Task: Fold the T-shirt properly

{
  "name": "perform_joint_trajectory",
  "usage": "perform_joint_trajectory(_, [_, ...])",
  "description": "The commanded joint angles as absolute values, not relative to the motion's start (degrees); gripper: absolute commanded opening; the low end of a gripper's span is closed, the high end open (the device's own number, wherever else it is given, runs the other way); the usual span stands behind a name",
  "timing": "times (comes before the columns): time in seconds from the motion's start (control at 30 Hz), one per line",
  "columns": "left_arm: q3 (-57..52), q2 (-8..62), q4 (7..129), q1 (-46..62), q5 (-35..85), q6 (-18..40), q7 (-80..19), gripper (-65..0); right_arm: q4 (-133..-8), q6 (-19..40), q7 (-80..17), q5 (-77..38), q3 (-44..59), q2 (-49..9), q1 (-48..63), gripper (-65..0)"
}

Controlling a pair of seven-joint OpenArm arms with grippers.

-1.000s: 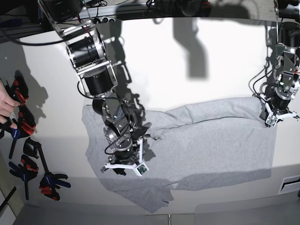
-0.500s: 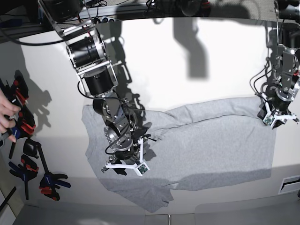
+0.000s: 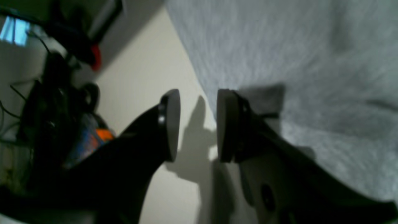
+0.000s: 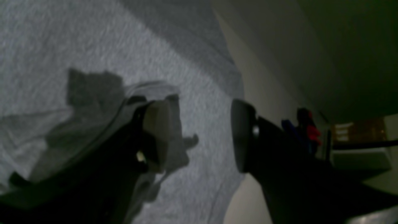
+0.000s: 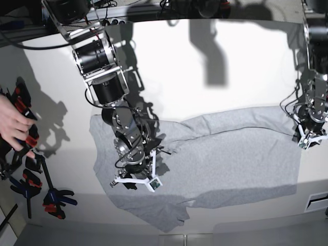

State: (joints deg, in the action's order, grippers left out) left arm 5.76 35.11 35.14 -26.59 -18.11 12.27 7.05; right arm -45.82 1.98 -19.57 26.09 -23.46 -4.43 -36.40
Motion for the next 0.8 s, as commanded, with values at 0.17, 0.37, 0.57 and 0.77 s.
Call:
perform_joint_trajectory(0.17, [6.90, 37.36, 42.44, -29.54, -1.87, 11.35, 0.23, -46.9, -46.85, 1.10, -22.31, 16.01, -23.16, -4.75, -39.35, -35.4])
perform_joint_trajectory(0.37, [6.81, 39.86, 56.77, -29.45, 14.28, 11.35, -17.67, -46.9, -46.85, 1.17, -23.51, 6.28, -23.14, -4.75, -40.42, -35.4])
perform_joint_trajectory(0.57, [6.79, 40.95, 72.03, -25.50, 30.13, 11.81, -35.81, -46.9, -46.85, 1.32, -25.82, 0.82, -23.14, -4.75, -40.07, -35.4])
perform_joint_trajectory(0.77, [6.46, 39.99, 82.54, -16.29, 25.43, 11.03, -35.35, -46.9, -46.92, 1.58, -28.51, -1.76, -19.79, -4.78, -39.29, -35.4])
